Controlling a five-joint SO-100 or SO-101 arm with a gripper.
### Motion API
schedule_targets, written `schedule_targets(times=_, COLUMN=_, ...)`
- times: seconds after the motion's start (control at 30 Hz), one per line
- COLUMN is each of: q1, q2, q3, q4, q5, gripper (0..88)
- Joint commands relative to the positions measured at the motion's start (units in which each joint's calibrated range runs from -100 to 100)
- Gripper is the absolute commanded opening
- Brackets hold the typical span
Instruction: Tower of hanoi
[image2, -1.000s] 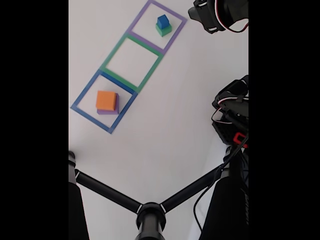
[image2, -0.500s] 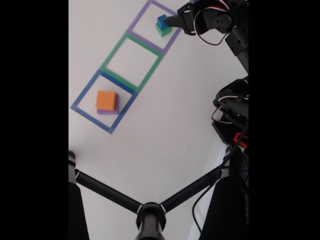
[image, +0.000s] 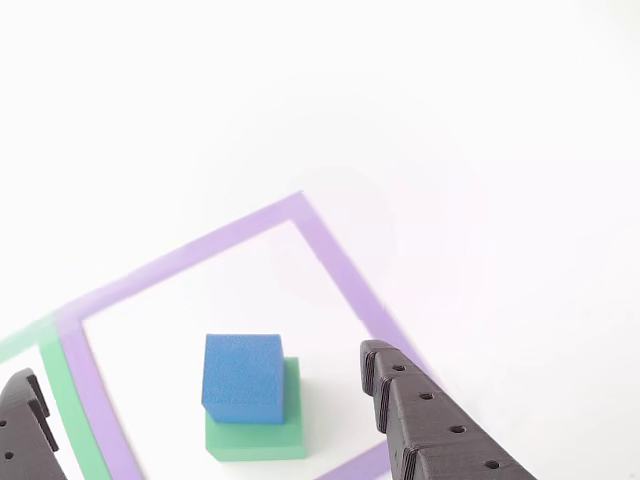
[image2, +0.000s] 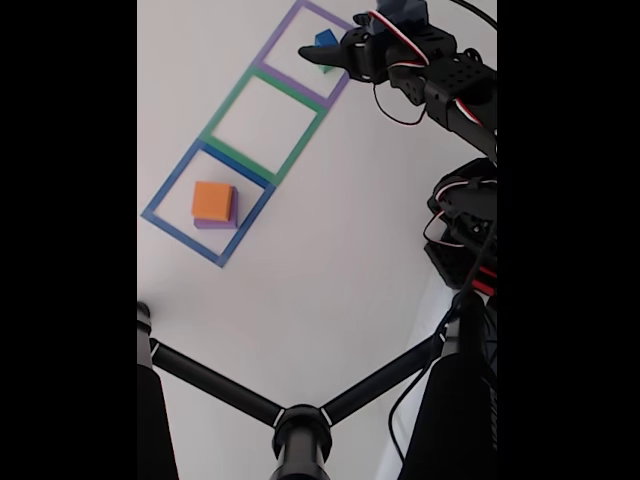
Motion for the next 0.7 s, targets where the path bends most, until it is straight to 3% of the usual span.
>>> schedule_targets(times=0.0, q1=1.09, q2=1.16, q3=1.35, q4=-6.73, q5=0.00, gripper=38.7)
schedule_targets(times=0.67, q1=-0.92, q2=16.50, q3=3.53, q4=-25.03, q5=0.00, gripper=31.6)
